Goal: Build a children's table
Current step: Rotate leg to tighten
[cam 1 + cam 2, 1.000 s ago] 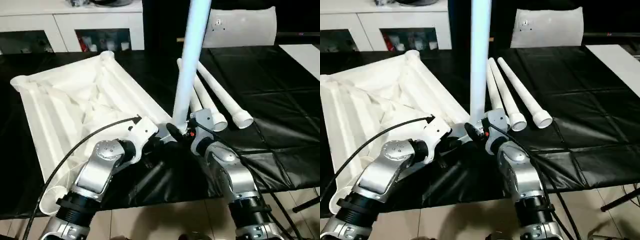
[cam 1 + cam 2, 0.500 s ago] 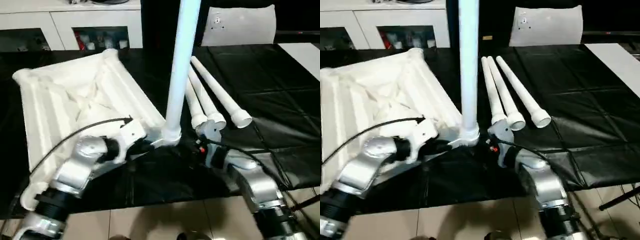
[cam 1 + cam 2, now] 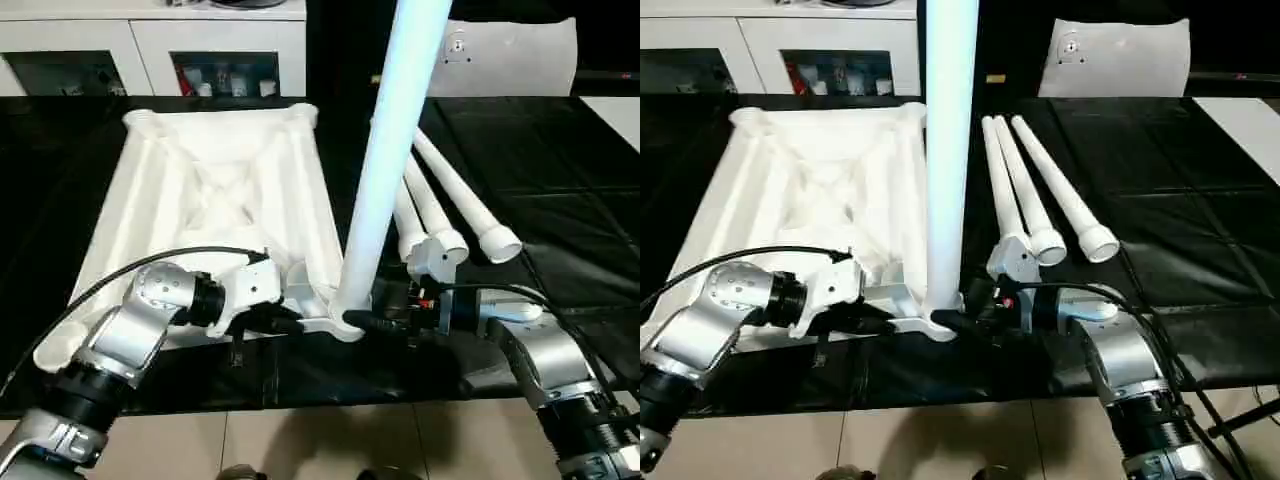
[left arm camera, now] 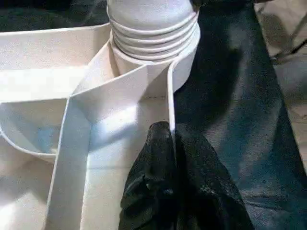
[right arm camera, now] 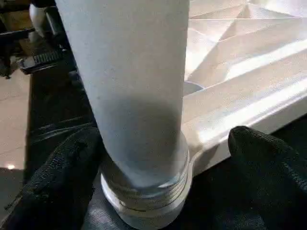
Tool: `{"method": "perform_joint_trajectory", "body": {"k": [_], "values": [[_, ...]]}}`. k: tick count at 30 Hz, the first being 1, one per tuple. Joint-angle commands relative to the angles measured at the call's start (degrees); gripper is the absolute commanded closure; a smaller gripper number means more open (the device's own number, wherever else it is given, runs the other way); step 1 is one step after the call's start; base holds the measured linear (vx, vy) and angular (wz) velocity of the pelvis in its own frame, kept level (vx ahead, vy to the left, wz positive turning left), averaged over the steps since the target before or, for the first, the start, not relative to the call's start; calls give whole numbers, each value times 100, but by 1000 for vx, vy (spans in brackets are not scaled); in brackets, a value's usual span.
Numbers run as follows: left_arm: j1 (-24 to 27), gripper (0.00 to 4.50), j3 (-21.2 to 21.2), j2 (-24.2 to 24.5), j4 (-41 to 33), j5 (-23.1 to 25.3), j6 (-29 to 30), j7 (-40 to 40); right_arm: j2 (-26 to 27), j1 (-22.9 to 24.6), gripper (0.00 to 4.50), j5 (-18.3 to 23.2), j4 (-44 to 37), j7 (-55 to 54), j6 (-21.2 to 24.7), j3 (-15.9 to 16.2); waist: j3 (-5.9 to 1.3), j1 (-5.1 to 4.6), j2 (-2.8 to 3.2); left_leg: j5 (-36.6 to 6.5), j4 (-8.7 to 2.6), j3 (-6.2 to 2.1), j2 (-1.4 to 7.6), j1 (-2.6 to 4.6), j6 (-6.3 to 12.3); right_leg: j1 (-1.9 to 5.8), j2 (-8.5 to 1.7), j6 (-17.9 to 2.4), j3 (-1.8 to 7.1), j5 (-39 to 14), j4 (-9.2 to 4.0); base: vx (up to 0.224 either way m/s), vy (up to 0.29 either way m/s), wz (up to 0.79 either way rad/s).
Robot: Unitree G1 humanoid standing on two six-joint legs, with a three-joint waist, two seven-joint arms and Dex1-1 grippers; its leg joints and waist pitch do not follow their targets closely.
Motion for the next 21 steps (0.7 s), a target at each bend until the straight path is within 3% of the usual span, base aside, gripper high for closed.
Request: {"method": "perform_joint_trajectory", "body": {"k": [1, 4, 7, 15, 21], "values": [[-36, 450, -391, 65, 173, 136, -252, -459, -124, -185, 40, 112, 83, 447, -107, 158, -318, -15, -30, -537, -354, -44, 264, -2, 470, 342, -440, -1389, 328, -466, -373, 0, 0, 0], [-58, 450, -420, 65, 208, 145, -298, -520, -140, -223, 52, 118, 119, 558, -110, 212, -324, 8, -30, -491, -346, -39, 277, 2, 479, 337, -446, -1398, 330, -364, -359, 0, 0, 0], [-93, 450, -463, 63, 267, 147, -364, -578, -159, -289, 92, 78, 213, 658, -153, 312, -333, 27, -41, -383, -343, -37, 275, 0, 508, 339, -437, -1443, 324, -208, -332, 0, 0, 0], [-159, 450, -524, 52, 419, 183, -531, -643, -101, -455, 167, -75, 472, 817, -284, 462, -341, 45, -50, -373, -337, -37, 278, 3, 485, 340, -440, -1450, 321, -199, -325, 0, 0, 0], [-186, 450, -504, 44, 520, 200, -615, -670, -101, -464, 193, -96, 522, 897, -323, 535, -327, 49, -50, -487, -345, -36, 283, 6, 431, 335, -446, -1406, 325, -426, -350, 0, 0, 0]]}}
